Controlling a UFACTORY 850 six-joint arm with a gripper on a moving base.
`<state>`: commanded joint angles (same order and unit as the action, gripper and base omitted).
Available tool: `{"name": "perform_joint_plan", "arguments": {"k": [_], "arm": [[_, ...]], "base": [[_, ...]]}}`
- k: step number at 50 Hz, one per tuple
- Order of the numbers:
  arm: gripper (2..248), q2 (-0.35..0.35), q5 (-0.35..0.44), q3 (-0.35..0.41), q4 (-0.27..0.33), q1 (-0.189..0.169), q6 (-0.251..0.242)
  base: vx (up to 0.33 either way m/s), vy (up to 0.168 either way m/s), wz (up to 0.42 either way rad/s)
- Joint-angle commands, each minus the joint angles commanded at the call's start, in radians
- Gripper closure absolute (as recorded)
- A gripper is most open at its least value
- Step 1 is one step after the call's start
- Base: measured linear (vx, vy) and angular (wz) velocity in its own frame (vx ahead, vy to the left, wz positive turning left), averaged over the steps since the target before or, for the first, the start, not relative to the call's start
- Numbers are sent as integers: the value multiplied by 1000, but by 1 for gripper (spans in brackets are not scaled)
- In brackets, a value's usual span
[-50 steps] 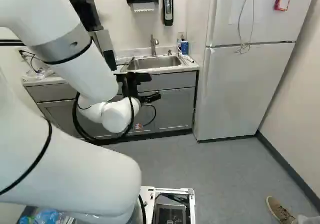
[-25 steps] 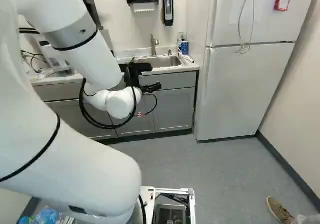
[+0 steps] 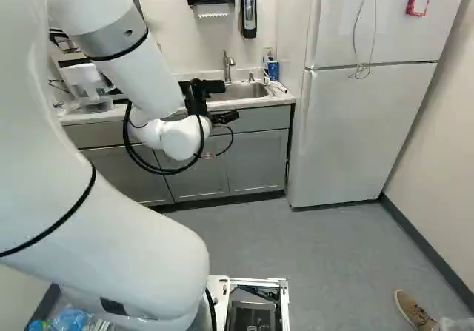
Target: Rinse the cup and place it in the tray
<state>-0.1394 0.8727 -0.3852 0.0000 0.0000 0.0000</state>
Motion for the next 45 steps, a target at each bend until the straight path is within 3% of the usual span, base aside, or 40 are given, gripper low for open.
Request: {"name": "perform_joint_plan", "arguments": {"k": [45], "arm": [[3, 15, -55, -119, 0, 0, 0]], "base": [[0, 0, 0]]}}
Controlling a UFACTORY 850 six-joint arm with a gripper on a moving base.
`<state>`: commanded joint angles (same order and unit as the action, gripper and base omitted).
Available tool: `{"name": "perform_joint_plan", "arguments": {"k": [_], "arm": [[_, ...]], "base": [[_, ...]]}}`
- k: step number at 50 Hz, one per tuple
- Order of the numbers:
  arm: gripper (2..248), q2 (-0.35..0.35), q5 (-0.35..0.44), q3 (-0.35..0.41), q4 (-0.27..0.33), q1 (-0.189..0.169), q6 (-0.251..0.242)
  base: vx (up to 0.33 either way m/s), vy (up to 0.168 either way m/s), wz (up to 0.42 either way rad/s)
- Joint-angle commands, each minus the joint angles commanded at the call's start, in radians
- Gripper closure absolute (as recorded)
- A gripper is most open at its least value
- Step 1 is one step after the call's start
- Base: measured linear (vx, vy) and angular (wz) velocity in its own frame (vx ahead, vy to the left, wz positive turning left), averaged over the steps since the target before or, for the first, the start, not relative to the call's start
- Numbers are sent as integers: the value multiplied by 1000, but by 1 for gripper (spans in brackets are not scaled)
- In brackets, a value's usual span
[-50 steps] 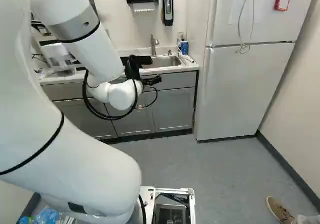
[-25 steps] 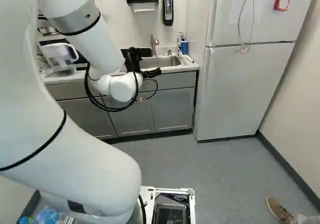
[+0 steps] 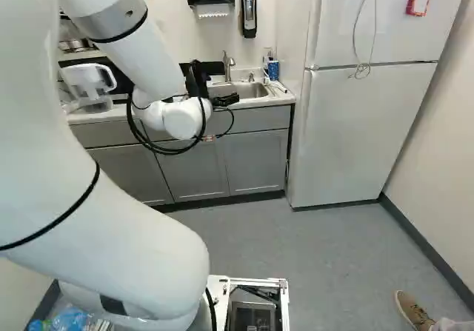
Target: Rinse the cup and place it in the tray
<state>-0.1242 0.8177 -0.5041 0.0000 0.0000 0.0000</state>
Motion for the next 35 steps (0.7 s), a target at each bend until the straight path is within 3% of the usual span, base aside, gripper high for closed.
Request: {"name": "perform_joint_plan", "arguments": {"k": [35], "arm": [[3, -4, -82, -75, 0, 0, 0]], "base": [[0, 0, 0]]}}
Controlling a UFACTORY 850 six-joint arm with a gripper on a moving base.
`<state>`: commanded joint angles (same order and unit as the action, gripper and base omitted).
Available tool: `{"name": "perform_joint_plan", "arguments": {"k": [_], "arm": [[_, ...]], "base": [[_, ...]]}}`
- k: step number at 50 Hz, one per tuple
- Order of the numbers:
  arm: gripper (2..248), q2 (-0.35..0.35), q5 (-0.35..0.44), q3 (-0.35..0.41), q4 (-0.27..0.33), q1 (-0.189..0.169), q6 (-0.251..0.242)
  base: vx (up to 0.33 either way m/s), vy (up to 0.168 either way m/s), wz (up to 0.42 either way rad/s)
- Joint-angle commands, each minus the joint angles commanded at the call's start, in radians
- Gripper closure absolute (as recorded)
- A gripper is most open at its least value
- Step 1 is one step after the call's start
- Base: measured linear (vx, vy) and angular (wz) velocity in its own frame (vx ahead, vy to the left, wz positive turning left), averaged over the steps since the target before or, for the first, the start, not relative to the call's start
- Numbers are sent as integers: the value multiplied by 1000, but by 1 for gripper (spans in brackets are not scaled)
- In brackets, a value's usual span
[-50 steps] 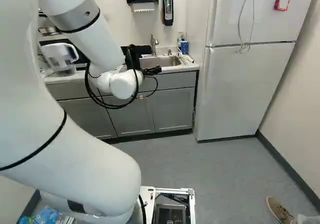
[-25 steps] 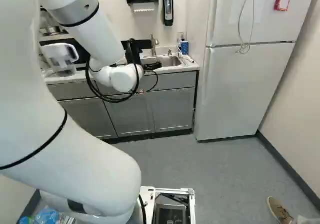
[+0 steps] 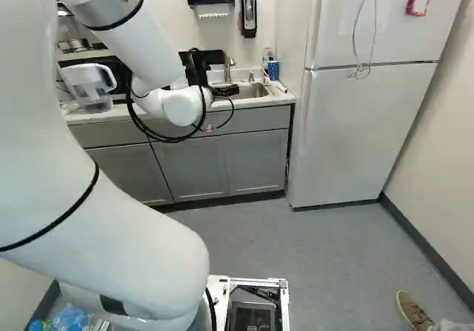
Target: Rinse the cup and place it in the tray
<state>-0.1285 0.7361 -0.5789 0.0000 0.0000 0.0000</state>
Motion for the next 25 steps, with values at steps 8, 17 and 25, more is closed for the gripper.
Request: {"name": "perform_joint_plan", "arguments": {"k": [8, 17, 25], "arm": [[3, 0, -16, -17, 0, 0, 0], [3, -1, -32, -37, 0, 0, 0], [3, -1, -44, -54, 0, 0, 0]], "base": [[0, 0, 0], [0, 0, 0], [0, 0, 0]]}}
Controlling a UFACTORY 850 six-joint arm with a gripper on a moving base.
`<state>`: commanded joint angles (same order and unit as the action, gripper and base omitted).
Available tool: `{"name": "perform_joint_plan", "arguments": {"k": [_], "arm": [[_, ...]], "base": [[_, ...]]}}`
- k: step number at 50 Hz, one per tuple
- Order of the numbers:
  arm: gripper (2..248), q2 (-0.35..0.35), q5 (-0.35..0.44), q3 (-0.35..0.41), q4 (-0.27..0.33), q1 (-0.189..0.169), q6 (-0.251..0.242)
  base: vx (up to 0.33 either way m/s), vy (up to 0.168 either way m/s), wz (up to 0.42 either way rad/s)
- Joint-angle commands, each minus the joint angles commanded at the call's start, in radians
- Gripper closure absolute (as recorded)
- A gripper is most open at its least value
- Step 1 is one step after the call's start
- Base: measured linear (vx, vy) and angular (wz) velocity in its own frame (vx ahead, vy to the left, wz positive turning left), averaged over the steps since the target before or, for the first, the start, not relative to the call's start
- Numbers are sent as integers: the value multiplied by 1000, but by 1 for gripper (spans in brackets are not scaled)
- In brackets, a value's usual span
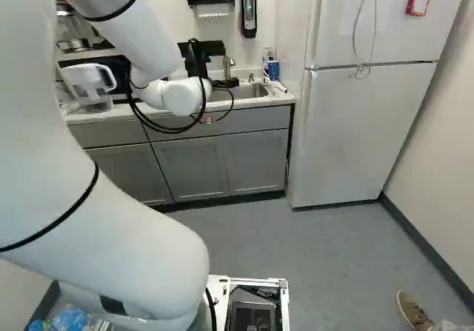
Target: Rinse the cup and place it in the tray
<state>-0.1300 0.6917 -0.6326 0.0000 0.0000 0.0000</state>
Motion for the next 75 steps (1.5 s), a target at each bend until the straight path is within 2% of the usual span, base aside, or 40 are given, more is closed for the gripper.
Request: {"name": "perform_joint_plan", "arguments": {"k": [40, 75], "arm": [[3, 5, -55, -91, 0, 0, 0], [3, 0, -167, -160, 0, 0, 0]], "base": [[0, 0, 0], [0, 0, 0]]}}
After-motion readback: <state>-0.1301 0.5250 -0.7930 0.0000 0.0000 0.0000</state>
